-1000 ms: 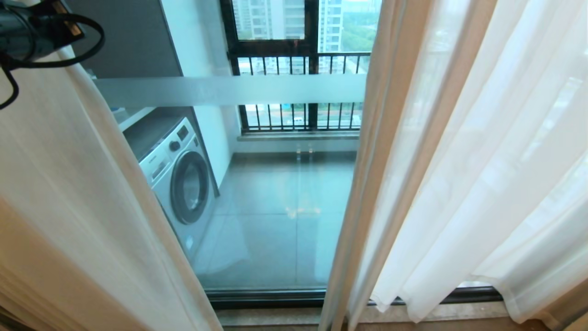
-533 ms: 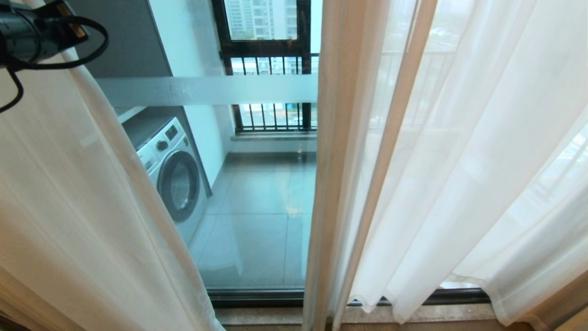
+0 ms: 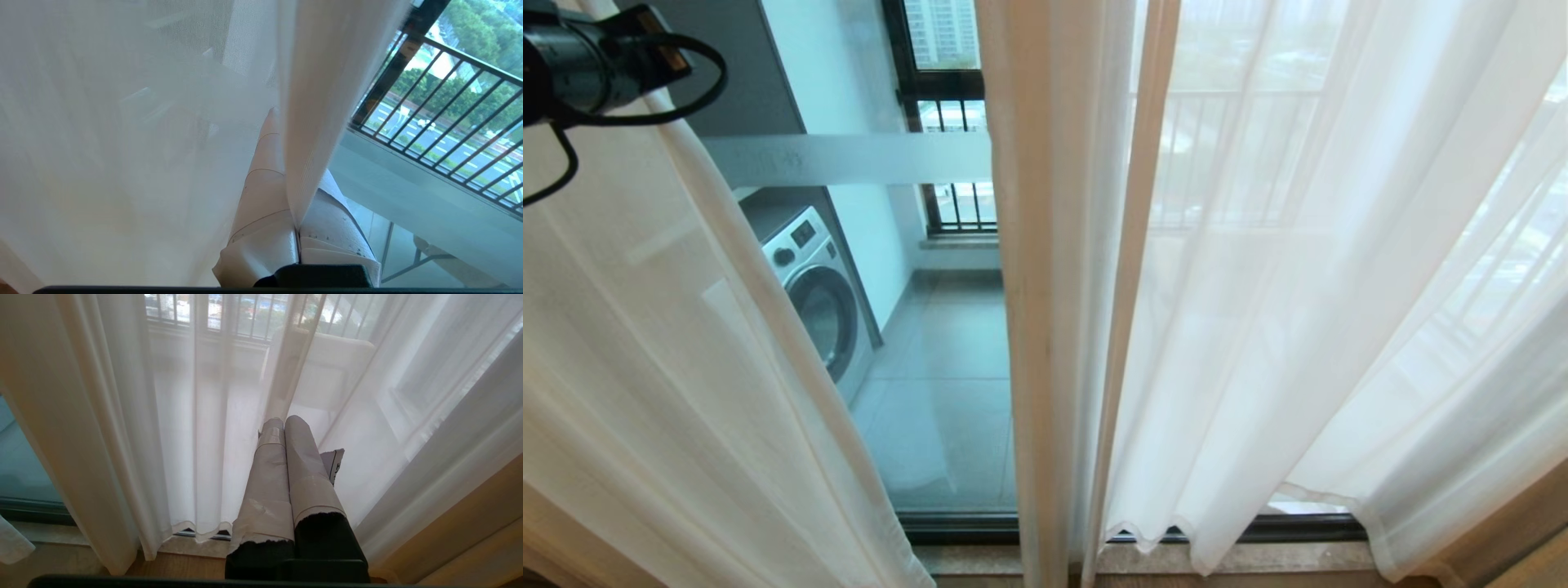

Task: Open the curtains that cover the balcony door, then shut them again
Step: Close the inner curtains on both sides

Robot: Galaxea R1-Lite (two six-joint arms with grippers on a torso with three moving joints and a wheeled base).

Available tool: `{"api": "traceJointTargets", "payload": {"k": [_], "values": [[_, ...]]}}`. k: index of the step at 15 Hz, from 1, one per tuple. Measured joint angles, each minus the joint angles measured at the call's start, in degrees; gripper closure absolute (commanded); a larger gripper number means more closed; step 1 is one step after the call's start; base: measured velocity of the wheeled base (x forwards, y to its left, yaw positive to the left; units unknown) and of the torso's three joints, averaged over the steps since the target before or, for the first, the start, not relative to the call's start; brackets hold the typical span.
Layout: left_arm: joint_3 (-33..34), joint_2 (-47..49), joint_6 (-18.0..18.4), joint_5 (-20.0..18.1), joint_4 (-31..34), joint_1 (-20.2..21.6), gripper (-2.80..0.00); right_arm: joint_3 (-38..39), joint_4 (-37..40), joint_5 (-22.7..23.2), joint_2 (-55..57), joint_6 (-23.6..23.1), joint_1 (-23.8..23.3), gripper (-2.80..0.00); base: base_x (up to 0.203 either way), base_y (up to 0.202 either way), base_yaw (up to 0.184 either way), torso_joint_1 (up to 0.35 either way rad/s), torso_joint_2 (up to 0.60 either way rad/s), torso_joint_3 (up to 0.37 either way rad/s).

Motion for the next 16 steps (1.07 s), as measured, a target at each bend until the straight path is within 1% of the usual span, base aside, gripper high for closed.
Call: {"api": "traceJointTargets", "payload": {"k": [6, 16], "values": [[-3.96, 1.18, 0.03, 0.01, -0.02, -0.34, 0.0, 0.0, 0.0, 0.01, 0.0, -0.02, 0.0, 0.0, 0.0, -0.186, 0.002, 0.002, 0.0, 0.003], [-4.59, 1.49, 0.04, 0.05, -0.02, -0.33, 0.0, 0.0, 0.0, 0.01, 0.0, 0.0, 0.0, 0.0, 0.0, -0.188, 0.002, 0.001, 0.0, 0.001]]}}
